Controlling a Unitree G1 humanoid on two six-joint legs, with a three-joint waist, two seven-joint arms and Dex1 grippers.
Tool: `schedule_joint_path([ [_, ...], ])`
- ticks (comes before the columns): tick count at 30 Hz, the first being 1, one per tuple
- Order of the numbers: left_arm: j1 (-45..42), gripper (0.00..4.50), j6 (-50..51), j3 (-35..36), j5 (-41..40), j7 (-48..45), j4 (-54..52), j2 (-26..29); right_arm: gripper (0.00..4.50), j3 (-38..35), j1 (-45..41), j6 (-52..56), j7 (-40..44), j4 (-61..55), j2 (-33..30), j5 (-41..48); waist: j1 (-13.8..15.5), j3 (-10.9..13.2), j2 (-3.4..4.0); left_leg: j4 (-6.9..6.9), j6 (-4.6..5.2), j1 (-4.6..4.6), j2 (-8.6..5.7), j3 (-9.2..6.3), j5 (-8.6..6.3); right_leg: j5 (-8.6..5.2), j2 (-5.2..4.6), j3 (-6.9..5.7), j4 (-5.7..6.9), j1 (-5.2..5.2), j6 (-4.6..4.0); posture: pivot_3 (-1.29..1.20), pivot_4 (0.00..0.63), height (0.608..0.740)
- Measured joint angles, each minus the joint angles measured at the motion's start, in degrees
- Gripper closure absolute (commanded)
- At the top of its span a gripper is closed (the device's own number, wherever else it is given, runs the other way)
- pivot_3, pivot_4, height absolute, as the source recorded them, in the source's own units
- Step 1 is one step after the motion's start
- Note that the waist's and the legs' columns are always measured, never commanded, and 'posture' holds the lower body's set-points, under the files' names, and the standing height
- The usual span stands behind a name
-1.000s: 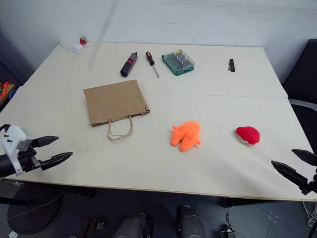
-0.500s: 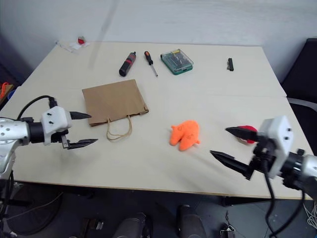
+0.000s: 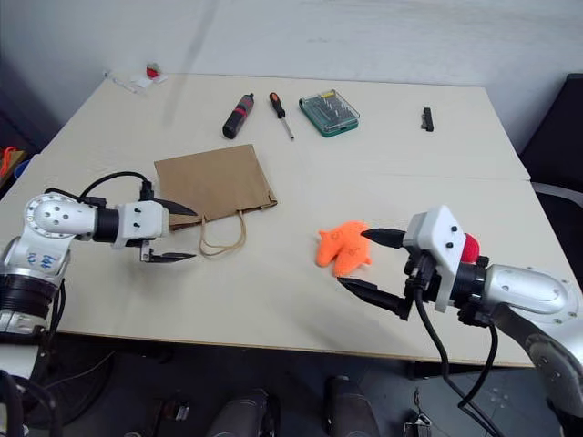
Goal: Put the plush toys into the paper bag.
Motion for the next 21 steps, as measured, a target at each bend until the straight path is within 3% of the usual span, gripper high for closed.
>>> schedule_joint_path([
  [8,-3.6,0.04,-1.6,-1.0,0.9,-0.1,4.4,-2.0,0.00,1.0,0.0,-0.4,-0.1,0.0,0.5,-0.9,0.1,0.1,-0.12,0.05,0.00,0.00,0.00,0.00,0.02,0.03,0.00,0.00,0.06,-0.01,0.05,0.00,0.150,0.740],
  [12,-4.8,0.94,-0.9,-0.9,0.0,-1.2,4.9,-2.9,0.00,1.1,0.0,-1.0,-0.3,0.0,0.9,-1.5,0.1,0.1,-0.12,0.06,0.00,-0.02,0.00,0.00,0.02,0.04,0.00,0.00,0.04,0.00,0.06,0.00,0.150,0.740],
  [16,-6.0,2.24,-0.9,-0.9,-0.2,-2.0,6.5,-3.0,0.00,1.2,0.0,-1.2,-0.4,0.0,1.6,-1.7,0.0,0.1,-0.12,0.06,0.00,-0.02,0.00,0.00,0.02,0.04,0.01,-0.01,0.06,-0.01,0.06,0.00,0.150,0.740],
  [21,-6.5,2.24,-2.3,-1.6,1.4,-1.6,7.3,-4.1,0.00,1.8,-0.4,-1.2,-0.5,0.0,2.2,-2.2,0.1,0.1,-0.12,0.09,0.00,-0.01,0.00,0.00,0.03,0.04,0.01,-0.01,0.08,0.00,0.07,0.00,0.150,0.740],
])
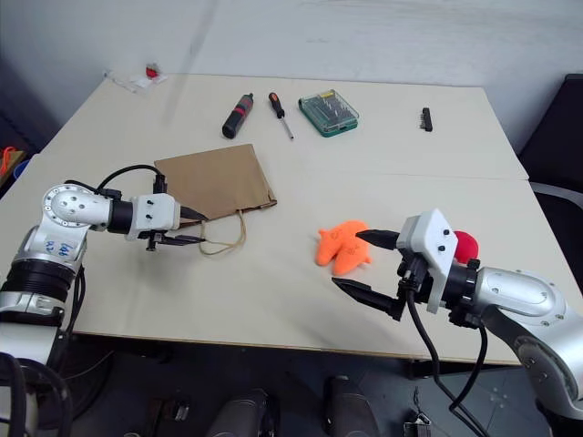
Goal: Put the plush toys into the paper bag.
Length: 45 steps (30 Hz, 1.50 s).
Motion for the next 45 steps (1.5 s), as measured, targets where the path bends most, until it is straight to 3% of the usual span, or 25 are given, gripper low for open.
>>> schedule_joint_path([
  [3,0.0,2.24,-0.3,-0.4,0.6,0.1,1.1,-0.8,0.00,0.9,-0.4,0.0,0.0,0.0,0.3,-0.1,0.0,0.0,-0.01,0.00,0.00,-0.01,0.00,0.00,0.00,0.00,0.00,0.00,0.00,-0.01,0.00,0.00,0.150,0.740],
  [5,-0.1,2.59,-0.5,-0.4,0.8,0.1,1.7,-0.9,0.00,1.2,-0.4,0.0,0.0,0.0,0.4,-0.1,-0.1,0.0,-0.01,0.00,0.00,-0.01,0.00,0.00,0.00,0.00,0.00,0.00,0.00,-0.02,0.00,0.00,0.150,0.740],
  [11,-1.3,4.44,0.6,-0.2,0.1,-1.3,3.8,-1.9,0.00,1.2,-0.4,0.0,0.0,0.0,0.4,-0.1,0.0,0.0,-0.01,0.01,0.00,-0.01,0.00,0.00,0.00,0.01,0.00,-0.01,0.00,0.00,0.01,0.00,0.150,0.740],
  [16,-1.7,4.48,4.8,1.0,-2.4,-3.4,5.0,-2.9,0.00,1.2,-0.4,0.0,0.0,0.0,0.5,-0.1,0.0,0.0,-0.01,0.02,0.01,-0.02,0.00,0.00,0.00,0.01,0.00,-0.01,0.00,0.00,0.01,0.00,0.150,0.740],
  [23,-1.4,4.48,38.1,7.9,-22.5,-5.3,-20.1,-7.9,0.00,2.4,-2.8,-0.1,-2.3,1.5,3.8,-0.9,0.0,0.1,-0.12,0.17,0.02,-0.18,0.00,-0.08,0.00,0.03,-0.01,-0.02,0.22,-0.04,0.06,0.00,0.150,0.740],
  [26,-1.2,4.50,47.1,10.3,-27.5,-1.7,-25.6,-10.0,0.59,6.3,-6.1,-0.1,-3.5,4.0,6.3,-3.3,-0.5,0.1,-0.13,0.17,-0.06,-0.11,0.00,-0.06,0.06,0.03,0.01,0.04,0.33,-0.04,0.06,0.00,0.150,0.740],
  [29,-0.5,4.50,52.8,11.0,-30.7,0.9,-30.3,-11.8,1.67,13.5,-12.1,-0.8,-4.5,7.6,10.7,-7.5,-0.8,0.1,-0.14,0.18,-0.18,0.01,-0.02,-0.05,0.17,0.00,0.03,0.05,0.38,-0.05,0.00,0.00,0.150,0.740],
  [37,2.9,4.50,55.8,11.5,-31.7,3.0,-34.5,-11.3,4.46,26.1,-26.7,-6.7,-4.0,24.9,21.3,-19.8,-1.6,0.1,-0.13,0.13,-0.27,-0.01,-0.02,-0.05,0.25,-0.04,0.04,0.07,0.73,-0.20,-0.08,0.00,0.150,0.740],
  [45,4.6,4.50,58.4,13.9,-34.4,4.0,-37.2,-9.3,4.49,34.9,-35.2,-14.6,0.3,44.0,31.5,-29.6,-1.7,0.1,-0.13,0.41,-0.26,-0.74,-0.04,-0.04,0.27,-0.04,0.02,0.06,0.94,-0.89,-0.08,0.00,0.150,0.740],
])
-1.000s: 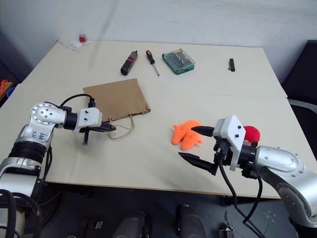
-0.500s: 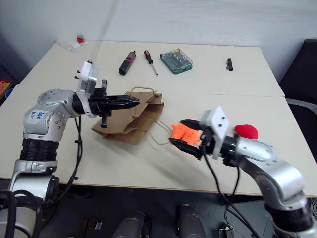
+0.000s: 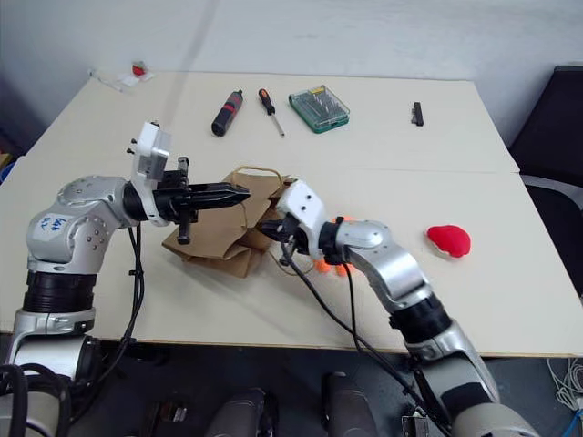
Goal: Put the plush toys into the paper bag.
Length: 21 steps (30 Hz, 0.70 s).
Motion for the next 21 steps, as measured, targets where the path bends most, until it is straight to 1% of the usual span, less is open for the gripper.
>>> schedule_joint_path([
  [4,0.3,4.50,1.5,3.0,-2.0,1.1,-0.8,1.3,4.49,2.4,-3.3,-5.6,1.2,12.0,4.1,-5.7,-0.1,0.0,0.00,0.07,0.00,0.00,0.00,0.00,0.00,0.00,0.00,0.00,0.05,0.01,0.00,0.00,0.150,0.740],
  [9,0.3,4.50,3.1,5.2,-3.5,3.3,-1.5,2.1,4.49,5.2,-5.8,-10.0,1.7,21.9,6.7,-12.3,-0.3,0.0,0.00,0.08,-0.01,0.00,0.00,0.00,0.00,0.00,0.00,0.00,0.07,0.01,0.00,0.00,0.150,0.740],
  [12,-0.9,4.50,5.0,9.0,-5.0,6.7,-0.6,2.8,4.49,5.8,-7.2,-11.6,2.7,23.8,7.1,-14.8,-0.4,0.0,0.00,0.12,-0.03,0.04,0.00,0.00,0.00,0.00,-0.01,0.00,0.14,0.02,0.00,0.00,0.150,0.740],
  [16,-1.7,4.50,7.7,14.1,-7.8,11.4,0.3,2.9,4.49,4.8,-7.0,-13.2,2.3,25.1,8.1,-15.9,-0.4,0.0,-0.01,0.14,-0.05,0.09,0.00,0.00,0.01,0.00,-0.02,0.01,0.24,0.04,0.00,0.00,0.150,0.740],
  [18,0.3,4.50,8.2,14.6,-8.2,12.8,-1.2,2.8,4.49,3.9,-6.5,-13.0,2.4,25.0,8.5,-15.9,-0.4,0.0,0.00,0.14,-0.07,0.11,0.00,0.00,0.01,0.00,-0.02,0.02,0.27,0.04,0.00,0.00,0.150,0.740],
  [21,2.2,4.50,8.2,12.7,-8.0,13.2,-2.1,2.1,4.49,2.4,-4.8,-13.0,2.4,23.3,8.5,-15.9,-0.3,0.0,-0.01,0.14,-0.08,0.10,0.00,0.00,0.01,0.00,-0.02,0.02,0.27,0.04,0.00,0.00,0.150,0.740],
])
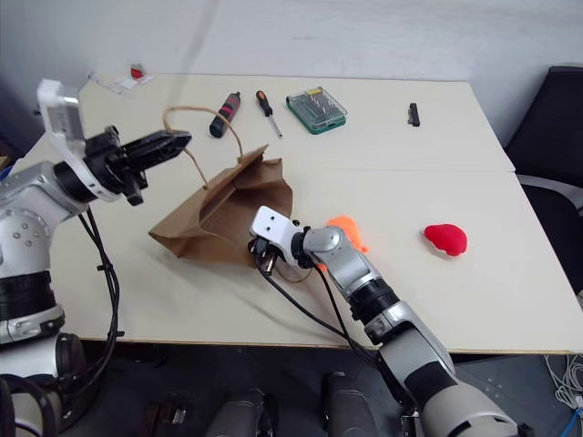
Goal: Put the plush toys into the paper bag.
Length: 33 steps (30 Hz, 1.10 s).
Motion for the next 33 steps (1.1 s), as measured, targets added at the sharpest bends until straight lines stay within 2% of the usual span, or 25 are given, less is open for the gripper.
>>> schedule_joint_path([
  [3,0.2,4.50,-0.2,-2.4,0.5,0.7,-0.1,-0.5,4.49,-1.4,2.6,-0.1,-0.6,-3.4,0.0,0.5,0.2,0.0,0.00,0.01,-0.01,-0.04,-0.01,0.00,0.00,0.00,0.00,0.00,-0.04,-0.01,0.00,0.00,0.150,0.740],
  [6,0.2,4.50,-0.6,-4.0,1.0,0.6,-0.1,-0.6,4.49,-4.6,5.0,4.6,-0.3,-12.2,-0.5,3.7,0.2,0.0,0.01,0.00,-0.02,-0.09,-0.01,-0.01,-0.01,0.00,0.01,-0.01,-0.05,-0.06,0.00,0.00,0.150,0.740],
  [12,0.4,4.50,-0.7,-4.9,1.1,-0.3,-0.2,-0.3,4.49,-11.2,13.2,18.1,-0.5,-36.4,-10.6,7.4,0.5,0.0,0.00,-0.06,-0.02,-0.09,0.00,-0.03,-0.02,0.00,0.00,-0.01,-0.19,-0.03,0.00,0.00,0.150,0.740],
  [15,0.3,4.50,-0.7,-5.3,1.1,-0.5,-0.1,-0.3,3.99,-19.6,17.8,29.5,-2.5,-46.8,-12.6,13.8,0.6,0.0,0.00,-0.09,-0.02,-0.09,0.00,-0.04,-0.02,0.00,0.00,-0.02,-0.20,-0.03,0.00,0.00,0.150,0.740],
  [19,0.4,4.50,-0.7,-6.4,1.2,-1.6,0.0,-0.3,2.68,-33.0,19.7,42.2,-8.2,-52.6,-15.0,19.2,0.6,0.0,0.00,-0.10,-0.01,-0.06,0.00,-0.04,-0.02,0.00,-0.01,-0.01,-0.27,-0.01,0.00,0.00,0.150,0.740],
  [22,0.4,4.50,-0.7,-6.8,1.3,-1.9,0.0,-0.3,1.60,-40.9,19.9,49.5,-13.8,-52.0,-13.4,21.4,0.3,0.0,0.00,-0.17,-0.04,-0.02,0.00,-0.03,-0.01,-0.02,0.00,0.02,-0.30,-0.02,-0.03,0.00,0.150,0.740],
  [27,0.4,4.50,-0.7,-6.8,1.4,-2.0,-0.1,-0.3,0.03,-42.9,20.0,54.7,-17.8,-49.6,-9.4,24.5,0.3,0.0,0.02,-0.39,-0.11,0.05,-0.01,0.01,0.13,-0.01,0.01,0.05,-0.28,-0.05,-0.06,0.00,0.150,0.740],
  [30,0.4,4.50,-0.8,-6.8,1.6,-2.0,-0.1,-0.2,0.03,-41.2,21.2,56.5,-18.6,-48.2,-7.3,26.0,0.5,0.0,0.03,-0.41,-0.09,0.02,-0.01,0.00,0.13,-0.01,0.01,0.04,-0.24,-0.05,-0.06,0.00,0.150,0.740],
  [33,0.4,4.50,-1.0,-6.8,1.9,-2.0,-0.1,0.1,0.03,-36.5,23.0,57.4,-18.9,-46.7,-6.8,26.2,0.5,0.0,0.03,-0.43,-0.07,0.00,-0.03,0.01,0.13,-0.01,0.00,0.04,-0.27,-0.05,-0.06,0.00,0.150,0.740],
])
